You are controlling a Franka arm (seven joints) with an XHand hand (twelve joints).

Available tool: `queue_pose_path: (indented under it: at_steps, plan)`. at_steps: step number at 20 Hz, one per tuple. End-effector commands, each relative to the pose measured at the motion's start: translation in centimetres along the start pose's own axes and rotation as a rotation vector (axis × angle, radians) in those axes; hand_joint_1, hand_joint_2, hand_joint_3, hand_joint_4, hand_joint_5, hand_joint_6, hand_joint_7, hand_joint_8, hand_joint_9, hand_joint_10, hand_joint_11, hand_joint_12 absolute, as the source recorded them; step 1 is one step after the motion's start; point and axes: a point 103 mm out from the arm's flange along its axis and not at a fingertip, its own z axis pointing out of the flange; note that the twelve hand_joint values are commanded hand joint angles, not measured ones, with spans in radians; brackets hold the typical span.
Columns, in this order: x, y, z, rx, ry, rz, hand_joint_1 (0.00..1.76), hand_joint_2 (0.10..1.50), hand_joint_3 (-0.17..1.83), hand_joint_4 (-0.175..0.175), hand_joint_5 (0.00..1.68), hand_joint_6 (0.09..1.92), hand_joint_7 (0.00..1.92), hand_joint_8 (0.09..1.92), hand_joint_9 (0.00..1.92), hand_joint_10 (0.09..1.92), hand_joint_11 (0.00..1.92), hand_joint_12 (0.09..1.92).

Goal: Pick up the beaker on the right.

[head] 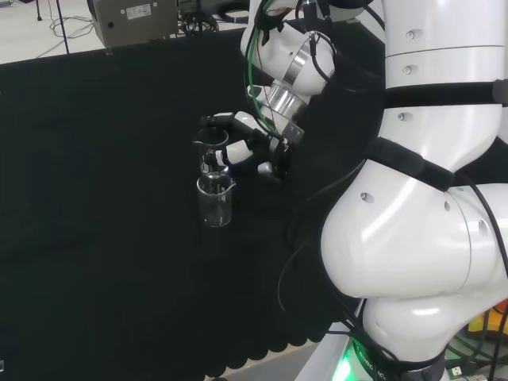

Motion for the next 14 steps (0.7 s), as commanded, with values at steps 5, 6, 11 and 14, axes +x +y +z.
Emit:
queue_pose_path:
  at_steps: [5, 6, 11, 14]
  plan:
    - [-0.16, 0.06, 0.49, -0.004, 0.014, 0.010, 0.97, 0.50, 0.63, -0.018, 0.44, 0.54, 0.38, 0.65, 0.48, 0.57, 0.09, 1.36]
    - [-0.01, 0.09, 0.51, -0.005, 0.018, 0.008, 0.98, 0.50, 0.63, -0.018, 0.43, 0.57, 0.38, 0.66, 0.49, 0.57, 0.10, 1.36]
    - [0.03, 0.29, 0.65, -0.003, 0.040, 0.006, 0.99, 0.52, 0.64, -0.015, 0.45, 0.66, 0.39, 0.66, 0.50, 0.58, 0.11, 1.36]
    - [-0.21, 0.37, 0.89, 0.013, 0.057, 0.011, 0.98, 0.52, 0.65, -0.012, 0.48, 0.72, 0.40, 0.66, 0.50, 0.58, 0.12, 1.35]
